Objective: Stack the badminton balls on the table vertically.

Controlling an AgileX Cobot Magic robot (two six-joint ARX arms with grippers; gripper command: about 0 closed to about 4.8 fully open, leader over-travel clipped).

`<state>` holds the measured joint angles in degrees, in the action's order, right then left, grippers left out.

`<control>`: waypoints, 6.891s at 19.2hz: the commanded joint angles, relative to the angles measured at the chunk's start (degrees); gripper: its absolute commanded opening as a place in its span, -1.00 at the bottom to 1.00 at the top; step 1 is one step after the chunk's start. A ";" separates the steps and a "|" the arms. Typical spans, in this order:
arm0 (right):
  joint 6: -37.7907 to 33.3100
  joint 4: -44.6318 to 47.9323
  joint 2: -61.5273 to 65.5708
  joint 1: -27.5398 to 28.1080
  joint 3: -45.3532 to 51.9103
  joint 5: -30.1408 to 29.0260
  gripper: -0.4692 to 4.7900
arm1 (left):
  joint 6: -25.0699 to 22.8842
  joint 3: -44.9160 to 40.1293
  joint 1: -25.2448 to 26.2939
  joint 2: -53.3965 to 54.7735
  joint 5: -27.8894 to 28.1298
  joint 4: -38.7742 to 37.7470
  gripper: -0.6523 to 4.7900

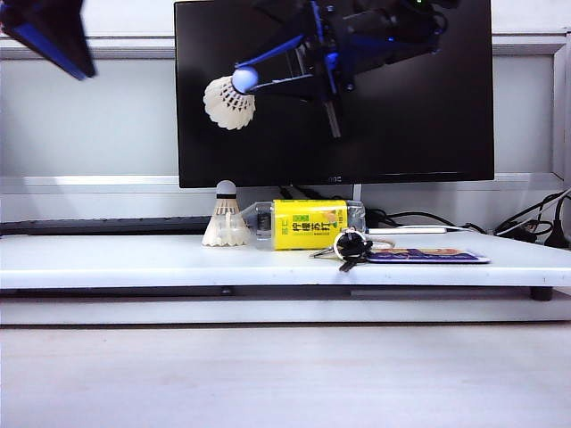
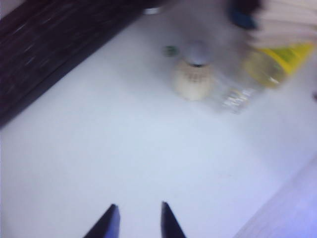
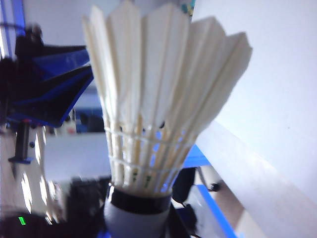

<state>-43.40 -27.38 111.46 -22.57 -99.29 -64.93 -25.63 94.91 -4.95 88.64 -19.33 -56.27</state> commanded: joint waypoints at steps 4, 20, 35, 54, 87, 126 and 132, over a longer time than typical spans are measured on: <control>-12.87 0.77 0.07 0.02 -0.22 5.55 -0.38 | 9.29 0.04 -0.79 -0.20 -0.59 -1.01 -0.32; -40.33 18.21 3.15 -4.96 -0.22 15.50 -0.38 | 9.57 -7.17 -0.81 -0.11 -3.89 2.75 -0.32; -46.62 13.46 3.23 -4.96 -0.22 13.55 -0.38 | 10.01 -7.43 -0.81 -0.11 -3.87 4.11 -0.32; -62.53 25.66 6.27 -7.41 -0.24 17.55 -0.38 | 10.21 -7.43 -0.81 -0.11 -3.85 4.24 -0.32; -55.63 19.87 6.49 -3.98 -0.22 17.49 -0.38 | 10.19 -7.45 -0.81 -0.11 -3.80 2.62 -0.32; -55.12 21.64 7.91 -5.01 -0.20 19.19 -0.20 | 9.97 -7.45 -0.81 -0.11 -2.34 3.26 -0.32; -54.93 26.49 7.91 -5.01 -0.22 18.27 -0.12 | 9.94 -7.45 -0.81 -0.11 -2.45 3.23 -0.32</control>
<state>-98.52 -4.78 119.66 -27.49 -99.26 -46.02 -15.57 87.42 -5.76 88.77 -21.65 -53.39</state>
